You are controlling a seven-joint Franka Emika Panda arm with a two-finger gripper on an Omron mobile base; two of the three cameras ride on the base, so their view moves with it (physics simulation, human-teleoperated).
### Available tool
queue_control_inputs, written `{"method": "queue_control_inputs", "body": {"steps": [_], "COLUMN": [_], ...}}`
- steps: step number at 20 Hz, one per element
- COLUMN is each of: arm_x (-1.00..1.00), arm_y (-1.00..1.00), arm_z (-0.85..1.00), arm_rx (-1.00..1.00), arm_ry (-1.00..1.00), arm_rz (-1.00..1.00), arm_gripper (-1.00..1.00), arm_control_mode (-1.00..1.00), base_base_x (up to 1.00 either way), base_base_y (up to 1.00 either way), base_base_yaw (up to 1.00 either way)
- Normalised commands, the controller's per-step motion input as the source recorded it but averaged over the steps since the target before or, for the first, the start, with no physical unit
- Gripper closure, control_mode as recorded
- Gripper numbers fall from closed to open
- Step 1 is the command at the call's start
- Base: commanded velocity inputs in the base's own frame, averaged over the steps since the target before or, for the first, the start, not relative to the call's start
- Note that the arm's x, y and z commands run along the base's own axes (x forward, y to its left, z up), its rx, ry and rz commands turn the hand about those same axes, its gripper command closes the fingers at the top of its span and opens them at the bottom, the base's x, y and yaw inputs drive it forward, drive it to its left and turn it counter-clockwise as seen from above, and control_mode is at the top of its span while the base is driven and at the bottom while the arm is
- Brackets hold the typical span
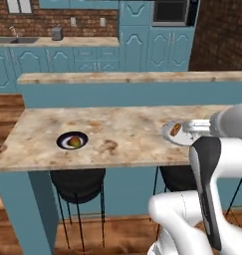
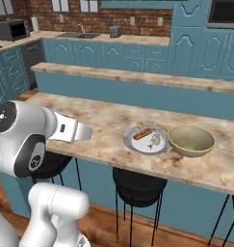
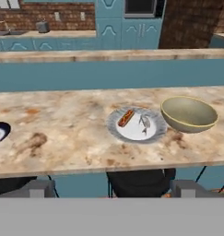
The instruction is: Take the smaller bowl and place it next to the appetizer plate on the dining counter , and place the larger bowl next to the plate with cooked food.
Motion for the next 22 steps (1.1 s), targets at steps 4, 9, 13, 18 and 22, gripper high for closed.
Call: {"method": "queue_control_inputs", "body": {"steps": [4,9,13,18,22], "arm_x": [0.0,0.0,0.0,0.0,0.0], "arm_y": [0.0,0.0,0.0,0.0,0.0], "arm_z": [0.0,0.0,0.0,0.0,0.0], "arm_rx": [0.0,0.0,0.0,0.0,0.0], "arm_ry": [0.0,0.0,0.0,0.0,0.0], "arm_rz": [0.0,0.0,0.0,0.0,0.0], "arm_gripper": [-1.0,-1.0,-1.0,-1.0,-1.0], "arm_control_mode": [1.0,1.0,1.0,1.0,1.0], "base_base_x": [0.09,0.09,0.17,0.3,0.43], "base_base_y": [1.0,1.0,1.0,1.0,1.0], "base_base_yaw": [0.24,0.21,0.2,0.2,0.18]}}
